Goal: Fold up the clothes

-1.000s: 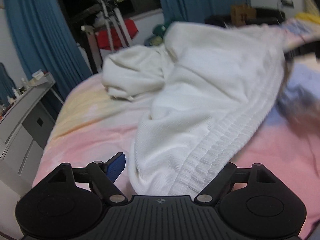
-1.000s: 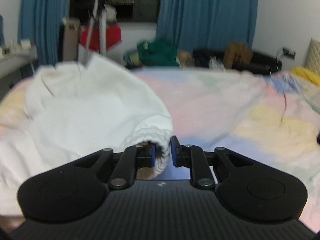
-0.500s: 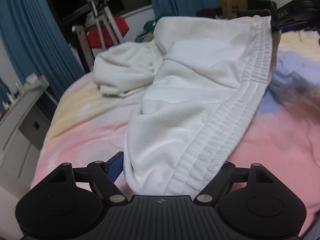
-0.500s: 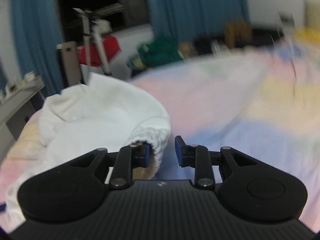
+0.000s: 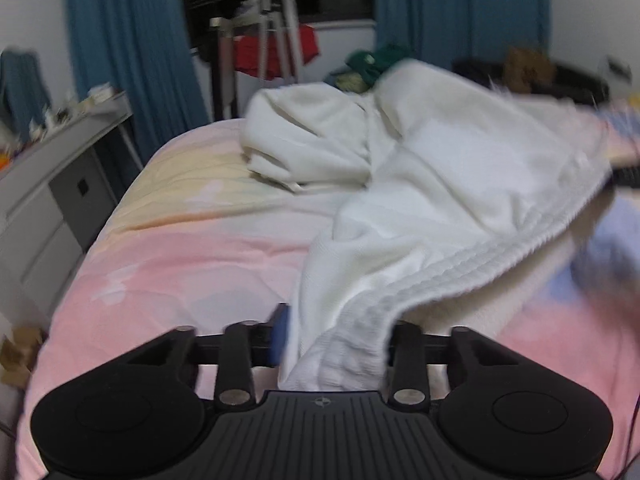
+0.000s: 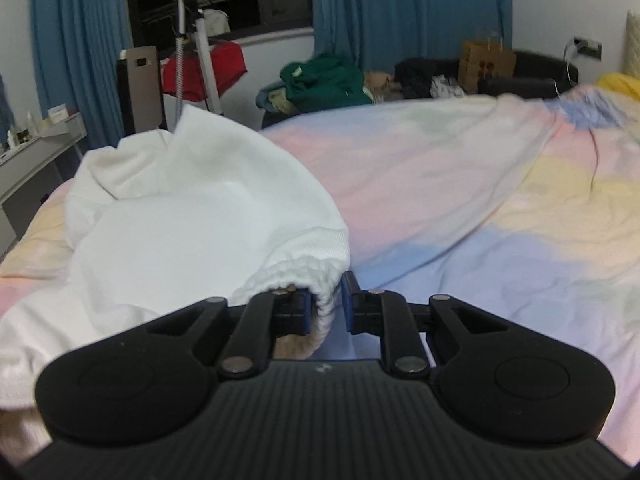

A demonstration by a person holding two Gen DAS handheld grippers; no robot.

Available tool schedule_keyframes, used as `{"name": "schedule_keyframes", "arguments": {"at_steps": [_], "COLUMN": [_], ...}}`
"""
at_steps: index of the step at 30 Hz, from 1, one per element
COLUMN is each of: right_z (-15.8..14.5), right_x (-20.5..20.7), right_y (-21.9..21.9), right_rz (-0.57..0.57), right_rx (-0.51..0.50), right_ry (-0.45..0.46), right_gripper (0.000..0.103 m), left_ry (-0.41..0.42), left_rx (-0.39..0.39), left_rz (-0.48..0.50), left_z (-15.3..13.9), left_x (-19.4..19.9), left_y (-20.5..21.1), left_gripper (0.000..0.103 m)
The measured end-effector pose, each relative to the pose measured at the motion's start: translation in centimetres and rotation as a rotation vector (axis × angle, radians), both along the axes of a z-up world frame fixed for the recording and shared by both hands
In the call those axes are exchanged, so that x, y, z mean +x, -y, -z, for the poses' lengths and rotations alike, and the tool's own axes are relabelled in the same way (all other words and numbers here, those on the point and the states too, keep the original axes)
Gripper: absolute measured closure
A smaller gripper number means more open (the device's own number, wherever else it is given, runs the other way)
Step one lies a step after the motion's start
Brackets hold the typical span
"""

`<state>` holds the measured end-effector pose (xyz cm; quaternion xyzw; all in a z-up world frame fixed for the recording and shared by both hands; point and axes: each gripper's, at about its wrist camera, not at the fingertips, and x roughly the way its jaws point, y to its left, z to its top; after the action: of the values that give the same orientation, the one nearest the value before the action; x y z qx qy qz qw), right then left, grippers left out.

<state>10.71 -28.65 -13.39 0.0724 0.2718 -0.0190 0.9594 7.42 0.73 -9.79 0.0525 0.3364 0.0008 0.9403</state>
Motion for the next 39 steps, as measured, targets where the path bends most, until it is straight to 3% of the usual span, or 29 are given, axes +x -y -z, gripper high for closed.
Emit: {"name": "schedule_keyframes", "arguments": {"at_steps": [2,7,11,16,19,22,24,29,31,33,34,36,37,38,39], "right_z": [-0.7,-2.7,-3.9,-4.8,-5.2,-5.6,-5.9,-1.1,0.6,0.7,0.7,0.6,0.6,0.3,0.0], "right_x": [-0.7,-2.2,-3.4,-3.0,-2.3,-1.6,-1.1,1.0,1.3,0.9,0.7,0.3,0.1,-0.1,-0.3], "right_y": [-0.4,-1.8,-4.7,-11.3,-15.7,-20.2,-23.1,-28.2,-29.2,-29.4,-29.5,-29.7,-29.9,-29.8,-29.7], "right_rz": [-0.022,-0.086,-0.163,-0.302,-0.392,-0.483,-0.544,-0.587,-0.597,-0.625,-0.64,-0.669,-0.684,-0.687,-0.686], "right_rx": [0.03,0.152,0.283,0.392,0.449,0.505,0.542,0.445,0.407,0.387,0.376,0.355,0.344,0.337,0.331], "right_ry": [0.006,0.003,0.02,0.05,0.069,0.087,0.099,-0.017,-0.056,-0.035,-0.022,0.005,0.018,0.026,0.033], "right_gripper": [0.086,0.086,0.085,0.085,0.085,0.085,0.084,0.083,0.083,0.08,0.079,0.058,0.047,0.024,0.012], "left_ry": [0.036,0.142,0.212,0.315,0.35,0.362,0.338,0.162,0.142,0.123,0.114,0.105,0.101,0.098,0.094], "left_rx": [-0.056,-0.11,-0.126,-0.054,0.009,0.06,0.092,0.031,0.011,-0.01,-0.019,-0.029,-0.04,-0.051,-0.062], "left_rz": [-0.04,-0.129,-0.146,-0.161,-0.193,-0.244,-0.273,-0.336,-0.338,-0.34,-0.34,-0.341,-0.338,-0.335,-0.331], "left_z": [-1.4,-7.5,-13.7,-20.8,-23.2,-23.2,-21.1,-12.3,-10.8,-9.3,-8.6,-8.4,-8.3,-8.2,-8.1], "left_x": [0.3,3.0,6.6,10.2,12.5,14.9,16.4,18.6,18.2,17.8,17.6,16.6,16.1,15.5,14.8], "left_y": [-1.2,-4.6,-7.7,-11.7,-14.9,-18.5,-20.9,-26.5,-28.3,-30.2,-31.1,-31.9,-32.5,-33.1,-33.7], "left_gripper": [0.087,0.09,0.091,0.091,0.091,0.091,0.091,0.091,0.09,0.088,0.082,0.071,0.057,0.039,0.029]}}
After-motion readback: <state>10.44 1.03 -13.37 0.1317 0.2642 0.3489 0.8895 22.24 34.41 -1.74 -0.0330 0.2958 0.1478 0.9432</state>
